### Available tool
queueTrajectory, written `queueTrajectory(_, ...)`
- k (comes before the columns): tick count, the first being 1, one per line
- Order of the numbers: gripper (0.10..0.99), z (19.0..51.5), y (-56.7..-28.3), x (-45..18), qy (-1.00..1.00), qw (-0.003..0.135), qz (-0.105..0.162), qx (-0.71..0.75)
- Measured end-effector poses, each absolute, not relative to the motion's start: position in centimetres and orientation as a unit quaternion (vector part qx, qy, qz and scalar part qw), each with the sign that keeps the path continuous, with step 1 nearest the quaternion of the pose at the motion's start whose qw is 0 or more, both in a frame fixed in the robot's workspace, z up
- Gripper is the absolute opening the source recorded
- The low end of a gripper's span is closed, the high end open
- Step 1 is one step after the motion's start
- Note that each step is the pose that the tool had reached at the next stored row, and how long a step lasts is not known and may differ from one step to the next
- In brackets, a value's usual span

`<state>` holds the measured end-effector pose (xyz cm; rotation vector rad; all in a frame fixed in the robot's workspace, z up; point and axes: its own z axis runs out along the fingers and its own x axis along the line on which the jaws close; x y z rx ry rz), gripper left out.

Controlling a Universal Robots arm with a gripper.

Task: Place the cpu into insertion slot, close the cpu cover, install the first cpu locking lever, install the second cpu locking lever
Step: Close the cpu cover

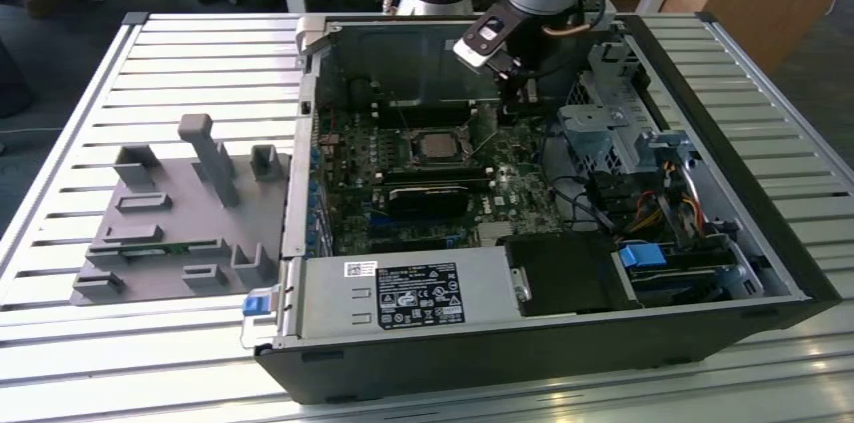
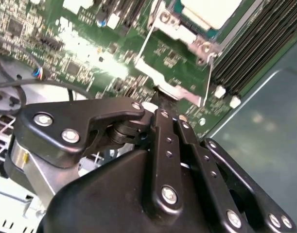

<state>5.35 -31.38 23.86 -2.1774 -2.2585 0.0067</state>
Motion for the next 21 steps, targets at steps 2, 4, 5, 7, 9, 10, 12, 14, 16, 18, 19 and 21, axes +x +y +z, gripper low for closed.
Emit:
queueTrajectory(2, 0.118, 23.9, -31.4, 4.8, -0.72, 0.002, 0.002, -0.694)
queueTrajectory(4, 0.118, 23.8, -31.4, 4.3, -0.72, 0.002, 0.002, -0.694)
queueTrajectory(5, 0.118, 23.8, -31.4, 4.0, -0.72, 0.002, 0.002, -0.694)
queueTrajectory(7, 0.118, 23.8, -31.4, 3.4, -0.72, 0.002, 0.002, -0.694)
queueTrajectory(9, 0.118, 23.8, -31.4, 2.9, -0.72, 0.002, 0.002, -0.694)
queueTrajectory(10, 0.118, 23.8, -31.4, 2.6, -0.72, 0.002, 0.002, -0.694)
queueTrajectory(12, 0.118, 23.7, -31.3, 2.1, -0.72, 0.002, 0.002, -0.694)
queueTrajectory(14, 0.118, 23.7, -31.3, 1.7, -0.72, 0.002, 0.002, -0.694)
queueTrajectory(16, 0.118, 23.6, -31.3, 1.3, -0.72, 0.002, 0.002, -0.694)
queueTrajectory(18, 0.118, 23.6, -31.3, 1.0, -0.72, 0.002, 0.002, -0.694)
queueTrajectory(19, 0.118, 23.5, -31.3, 0.8, -0.72, 0.002, 0.002, -0.694)
queueTrajectory(21, 0.118, 23.5, -31.3, 0.6, -0.72, 0.002, 0.002, -0.694)
